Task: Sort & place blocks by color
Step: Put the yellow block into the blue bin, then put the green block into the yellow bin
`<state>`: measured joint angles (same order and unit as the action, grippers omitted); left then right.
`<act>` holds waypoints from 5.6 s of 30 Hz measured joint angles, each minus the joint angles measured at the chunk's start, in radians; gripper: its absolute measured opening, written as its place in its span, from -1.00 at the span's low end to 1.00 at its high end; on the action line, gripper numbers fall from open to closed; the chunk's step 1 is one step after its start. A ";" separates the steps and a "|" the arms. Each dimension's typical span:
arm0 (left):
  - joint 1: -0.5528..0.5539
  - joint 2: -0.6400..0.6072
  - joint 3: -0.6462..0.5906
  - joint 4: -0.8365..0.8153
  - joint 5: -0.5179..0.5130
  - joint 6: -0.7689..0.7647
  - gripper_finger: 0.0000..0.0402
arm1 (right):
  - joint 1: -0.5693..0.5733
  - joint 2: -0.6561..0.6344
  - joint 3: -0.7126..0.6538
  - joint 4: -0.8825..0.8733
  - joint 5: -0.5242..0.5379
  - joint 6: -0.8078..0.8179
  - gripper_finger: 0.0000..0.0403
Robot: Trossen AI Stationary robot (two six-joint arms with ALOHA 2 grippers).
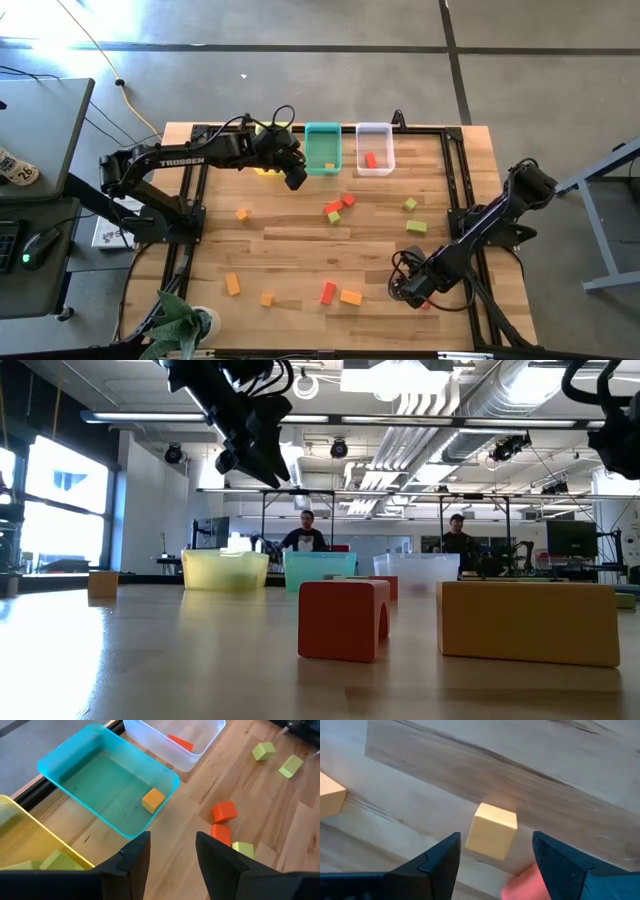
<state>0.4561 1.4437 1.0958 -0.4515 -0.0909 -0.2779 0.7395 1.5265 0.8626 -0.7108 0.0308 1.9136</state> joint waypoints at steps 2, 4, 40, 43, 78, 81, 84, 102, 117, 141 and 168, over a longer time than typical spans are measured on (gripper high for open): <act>0.000 0.000 0.000 0.000 -0.002 0.000 -0.28 | 0.000 0.000 -0.015 0.039 0.001 -0.001 0.16; 0.000 0.000 0.000 0.000 -0.003 0.000 -0.28 | 0.000 0.000 -0.036 0.075 0.001 -0.001 0.16; 0.029 0.000 0.000 0.001 -0.045 0.153 -0.28 | -0.310 0.001 0.004 0.270 0.044 -0.226 -0.48; 0.039 0.000 0.000 0.001 -0.047 0.184 -0.28 | -0.379 0.001 0.034 0.270 0.075 -0.305 -0.48; 0.048 0.000 0.000 0.000 -0.052 0.184 -0.28 | -1.111 0.000 0.164 0.863 0.176 -1.412 -0.48; 0.048 0.000 0.000 0.000 -0.055 0.184 -0.28 | -1.118 0.011 0.164 0.970 0.178 -1.536 -0.48; 0.048 0.000 0.000 0.001 -0.055 0.184 -0.28 | -1.119 0.055 0.164 1.086 0.143 -1.652 -0.48; 0.048 0.000 0.000 0.001 -0.078 0.184 -0.28 | -1.129 0.246 0.164 0.963 0.065 -1.499 -0.48; 0.048 0.000 0.000 0.001 -0.077 0.185 -0.28 | -1.135 0.292 0.164 0.897 0.068 -1.406 -0.41; 0.035 0.000 0.000 -0.007 -0.015 0.229 -0.03 | -1.137 0.198 0.164 0.886 0.026 -1.319 -0.09; -0.173 0.000 0.000 -0.180 0.002 0.143 -0.04 | -0.935 -0.016 0.164 0.583 -0.111 -1.425 -0.09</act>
<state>0.2832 1.4437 1.0958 -0.6319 -0.0891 -0.1345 -0.1957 1.5105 1.0264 -0.1281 -0.0805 0.4889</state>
